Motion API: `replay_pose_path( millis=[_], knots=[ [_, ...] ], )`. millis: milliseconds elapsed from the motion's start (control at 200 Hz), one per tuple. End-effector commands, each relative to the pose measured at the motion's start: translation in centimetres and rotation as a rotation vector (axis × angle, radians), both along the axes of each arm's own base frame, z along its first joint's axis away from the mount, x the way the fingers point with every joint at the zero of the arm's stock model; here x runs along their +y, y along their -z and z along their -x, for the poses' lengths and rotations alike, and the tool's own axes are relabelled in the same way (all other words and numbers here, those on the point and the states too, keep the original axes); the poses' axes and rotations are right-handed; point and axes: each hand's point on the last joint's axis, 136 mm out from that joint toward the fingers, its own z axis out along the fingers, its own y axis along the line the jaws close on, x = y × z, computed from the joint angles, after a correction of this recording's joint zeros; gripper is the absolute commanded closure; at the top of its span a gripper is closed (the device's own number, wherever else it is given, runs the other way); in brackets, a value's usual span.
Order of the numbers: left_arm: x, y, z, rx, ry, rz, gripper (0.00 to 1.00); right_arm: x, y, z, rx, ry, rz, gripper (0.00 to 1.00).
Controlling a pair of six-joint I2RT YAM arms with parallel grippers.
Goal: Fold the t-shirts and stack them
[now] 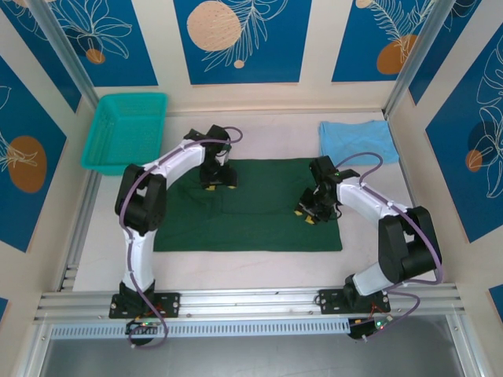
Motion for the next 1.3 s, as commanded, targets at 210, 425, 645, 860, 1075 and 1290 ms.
replay_pose_path(
  millis=[210, 425, 645, 860, 1075, 1290],
  knots=[
    [1.3, -0.3, 0.9, 0.062, -0.140, -0.062, 0.38, -0.5, 0.2, 1.1, 0.016, 0.025, -0.003, 0.67],
    [2.1, 1.0, 0.9, 0.056, -0.163, -0.147, 0.46, -0.4, 0.0, 1.1, 0.007, 0.025, -0.009, 0.67],
    [1.2, 1.5, 0.6, 0.053, -0.164, -0.150, 0.50, -0.5, 0.0, 1.4, 0.006, 0.021, -0.010, 0.67],
    [1.0, 2.4, 0.6, 0.059, -0.138, -0.183, 0.60, -0.6, -0.1, 1.4, 0.004, 0.013, -0.005, 0.67],
    [0.9, 2.7, 0.5, 0.048, -0.103, -0.221, 0.72, -0.7, -0.2, 1.7, 0.004, 0.014, -0.003, 0.67],
    [0.8, 3.1, 0.8, 0.054, -0.084, -0.234, 0.83, -0.8, -0.2, 1.9, -0.001, 0.016, 0.000, 0.67]
  ],
)
